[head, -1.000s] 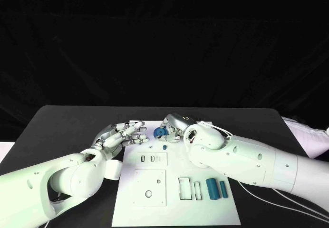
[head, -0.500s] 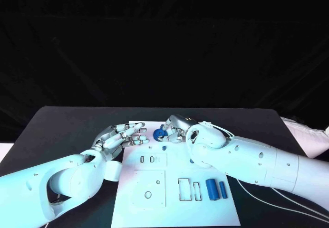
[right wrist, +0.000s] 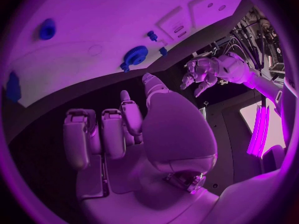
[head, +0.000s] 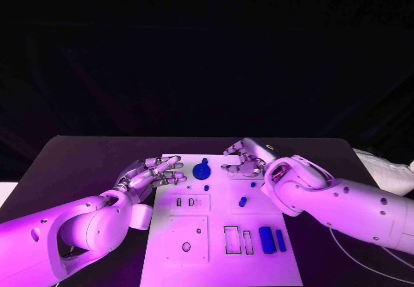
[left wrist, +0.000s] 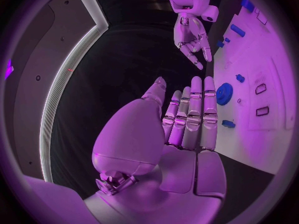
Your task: Assemble the parts on the task board
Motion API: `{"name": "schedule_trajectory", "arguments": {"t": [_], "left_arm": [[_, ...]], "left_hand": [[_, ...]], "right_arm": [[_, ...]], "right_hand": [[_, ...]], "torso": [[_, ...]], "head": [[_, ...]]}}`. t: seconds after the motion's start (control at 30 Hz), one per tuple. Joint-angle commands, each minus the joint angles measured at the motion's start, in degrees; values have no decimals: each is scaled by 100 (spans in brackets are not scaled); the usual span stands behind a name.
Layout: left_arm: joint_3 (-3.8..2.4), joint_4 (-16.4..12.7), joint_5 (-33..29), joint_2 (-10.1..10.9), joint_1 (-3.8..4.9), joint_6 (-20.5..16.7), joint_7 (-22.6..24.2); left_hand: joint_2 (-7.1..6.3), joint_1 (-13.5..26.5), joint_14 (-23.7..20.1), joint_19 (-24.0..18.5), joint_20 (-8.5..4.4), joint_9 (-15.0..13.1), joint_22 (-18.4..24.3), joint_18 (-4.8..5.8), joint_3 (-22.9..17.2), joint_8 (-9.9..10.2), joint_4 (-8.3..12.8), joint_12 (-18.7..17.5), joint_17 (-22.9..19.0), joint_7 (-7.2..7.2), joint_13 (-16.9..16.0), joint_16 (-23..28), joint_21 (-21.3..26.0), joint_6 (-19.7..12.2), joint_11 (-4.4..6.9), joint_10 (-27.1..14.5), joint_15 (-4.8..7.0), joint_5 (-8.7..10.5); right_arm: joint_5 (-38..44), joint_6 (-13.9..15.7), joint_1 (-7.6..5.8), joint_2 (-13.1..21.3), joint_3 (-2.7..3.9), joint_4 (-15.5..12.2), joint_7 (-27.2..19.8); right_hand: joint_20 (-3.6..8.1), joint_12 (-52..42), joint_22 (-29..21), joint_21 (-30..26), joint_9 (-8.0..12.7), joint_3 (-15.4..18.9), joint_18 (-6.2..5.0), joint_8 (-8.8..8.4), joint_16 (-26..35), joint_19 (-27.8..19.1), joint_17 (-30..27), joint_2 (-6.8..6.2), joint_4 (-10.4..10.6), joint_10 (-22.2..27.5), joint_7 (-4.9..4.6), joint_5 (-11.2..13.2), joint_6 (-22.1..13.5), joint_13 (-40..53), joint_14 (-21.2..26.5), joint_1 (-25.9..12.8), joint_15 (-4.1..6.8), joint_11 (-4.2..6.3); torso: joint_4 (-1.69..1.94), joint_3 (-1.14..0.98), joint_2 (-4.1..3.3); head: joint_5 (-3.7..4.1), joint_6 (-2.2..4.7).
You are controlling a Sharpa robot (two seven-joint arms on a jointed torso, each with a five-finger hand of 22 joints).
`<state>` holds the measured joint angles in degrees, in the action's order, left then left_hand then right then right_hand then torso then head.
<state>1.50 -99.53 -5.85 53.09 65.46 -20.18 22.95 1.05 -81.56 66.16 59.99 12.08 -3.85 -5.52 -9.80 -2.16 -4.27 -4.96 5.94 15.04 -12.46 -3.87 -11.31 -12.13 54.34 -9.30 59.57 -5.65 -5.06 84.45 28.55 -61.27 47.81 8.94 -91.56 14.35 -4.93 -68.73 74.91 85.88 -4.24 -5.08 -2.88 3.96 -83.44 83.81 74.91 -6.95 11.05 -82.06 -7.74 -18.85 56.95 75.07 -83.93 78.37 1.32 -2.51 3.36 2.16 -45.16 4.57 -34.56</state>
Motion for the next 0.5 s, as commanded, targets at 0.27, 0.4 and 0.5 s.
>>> {"name": "schedule_trajectory", "arguments": {"t": [0.27,0.4,0.5], "left_arm": [[-2,10,-6,-3,-1,100,97],[-1,29,-6,-7,-3,107,96],[0,47,-6,-14,-4,113,94]], "left_hand": [[42,-37,7,49,4,1,8,-61,-6,15,52,-11,13,10,7,27,32,-20,2,-48,-33,-6],[42,-37,7,49,4,1,8,-61,-6,15,52,-11,13,10,7,27,32,-20,2,-48,-33,-6],[42,-37,7,49,4,1,8,-61,-6,15,52,-11,13,10,7,27,32,-20,2,-48,-33,-6]], "right_arm": [[-2159,-837,16,849,80,422,-1963],[-2202,-909,29,941,84,701,-2142],[-2174,-900,55,959,86,880,-2232]], "right_hand": [[18,37,519,28,6,-243,62,-13,-91,-2,516,-6,-442,8,-21,270,102,72,-407,514,20,-12],[13,37,533,34,17,-266,65,-29,-101,5,533,-12,-482,5,-32,282,70,75,-411,533,12,-22],[6,-4,548,41,20,-276,69,-30,-113,13,554,-17,-507,-14,-38,361,59,104,-414,526,5,-29]], "torso": [[-95,-42,24],[-112,-53,21],[-124,-74,8]], "head": [[14,41],[44,42],[49,52]]}}
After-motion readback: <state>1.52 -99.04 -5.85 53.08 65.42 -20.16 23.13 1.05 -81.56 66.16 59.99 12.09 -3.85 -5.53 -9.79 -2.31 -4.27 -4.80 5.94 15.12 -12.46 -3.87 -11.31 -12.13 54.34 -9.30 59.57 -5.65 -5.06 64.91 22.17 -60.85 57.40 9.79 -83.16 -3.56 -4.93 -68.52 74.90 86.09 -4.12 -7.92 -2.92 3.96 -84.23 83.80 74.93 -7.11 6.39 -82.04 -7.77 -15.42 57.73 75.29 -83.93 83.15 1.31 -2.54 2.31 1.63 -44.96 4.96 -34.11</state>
